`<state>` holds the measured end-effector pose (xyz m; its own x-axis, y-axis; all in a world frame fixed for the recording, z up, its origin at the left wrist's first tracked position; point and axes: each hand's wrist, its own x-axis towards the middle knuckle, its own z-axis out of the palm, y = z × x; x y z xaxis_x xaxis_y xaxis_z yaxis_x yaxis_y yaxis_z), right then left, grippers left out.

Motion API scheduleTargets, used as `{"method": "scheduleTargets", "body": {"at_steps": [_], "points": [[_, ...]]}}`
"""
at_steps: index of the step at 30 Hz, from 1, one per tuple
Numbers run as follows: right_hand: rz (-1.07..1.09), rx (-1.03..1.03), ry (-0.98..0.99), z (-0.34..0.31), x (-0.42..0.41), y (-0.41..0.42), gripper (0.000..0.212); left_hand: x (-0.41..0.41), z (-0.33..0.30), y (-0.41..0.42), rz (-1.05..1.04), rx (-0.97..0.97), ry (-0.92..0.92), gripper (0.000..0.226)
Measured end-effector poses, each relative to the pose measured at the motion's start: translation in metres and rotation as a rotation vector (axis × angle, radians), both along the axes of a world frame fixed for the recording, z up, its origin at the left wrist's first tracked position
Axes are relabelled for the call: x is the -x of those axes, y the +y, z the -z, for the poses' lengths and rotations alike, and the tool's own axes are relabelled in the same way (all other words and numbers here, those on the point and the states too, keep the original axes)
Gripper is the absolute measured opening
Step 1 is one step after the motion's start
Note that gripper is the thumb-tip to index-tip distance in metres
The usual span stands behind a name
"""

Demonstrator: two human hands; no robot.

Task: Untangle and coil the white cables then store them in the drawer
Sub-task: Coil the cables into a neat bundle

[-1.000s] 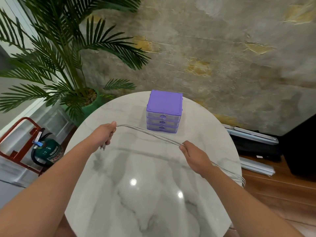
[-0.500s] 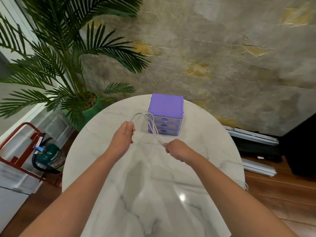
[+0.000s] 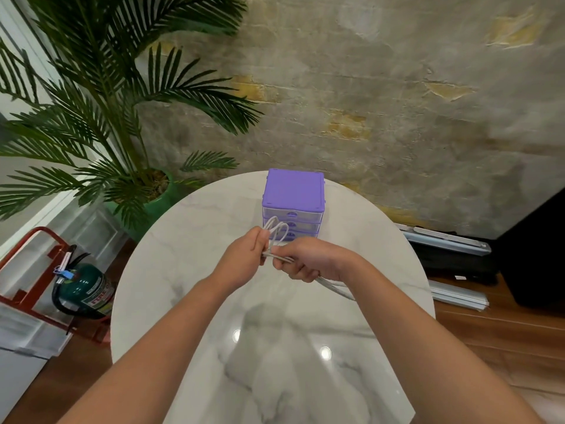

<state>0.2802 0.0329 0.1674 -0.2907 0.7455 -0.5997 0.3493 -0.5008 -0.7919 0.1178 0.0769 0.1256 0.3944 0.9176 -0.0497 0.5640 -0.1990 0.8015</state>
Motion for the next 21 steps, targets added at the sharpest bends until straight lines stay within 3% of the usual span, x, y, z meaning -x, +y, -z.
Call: {"method": "scheduleTargets", "body": {"at_steps": [3,6,10,13,16,18,21], "points": [[-0.003,-0.235,-0.222,0.0,0.001,-0.015,0.044,0.004,-0.003,0.008,-0.01,-0.001,0.039,0.037],[0.033,-0.379,-0.358,0.006,-0.011,-0.023,0.033,0.009,-0.004,0.016,-0.077,0.152,-0.051,0.036],[0.167,-0.526,-0.459,0.011,-0.024,-0.016,0.031,0.01,-0.016,0.013,0.057,0.45,-0.268,0.034],[0.246,-0.602,-0.443,0.01,-0.027,-0.009,0.018,0.009,-0.023,0.009,0.139,0.634,-0.411,0.033],[0.218,-0.703,-0.496,0.01,-0.027,-0.009,0.023,0.008,-0.026,0.007,0.148,0.764,-0.528,0.032],[0.202,-0.752,-0.55,0.01,-0.026,-0.01,0.026,0.008,-0.026,0.006,0.136,0.772,-0.54,0.033],[0.186,-0.76,-0.585,0.006,-0.026,-0.011,0.024,0.009,-0.024,0.004,0.131,0.625,-0.375,0.036]]}}
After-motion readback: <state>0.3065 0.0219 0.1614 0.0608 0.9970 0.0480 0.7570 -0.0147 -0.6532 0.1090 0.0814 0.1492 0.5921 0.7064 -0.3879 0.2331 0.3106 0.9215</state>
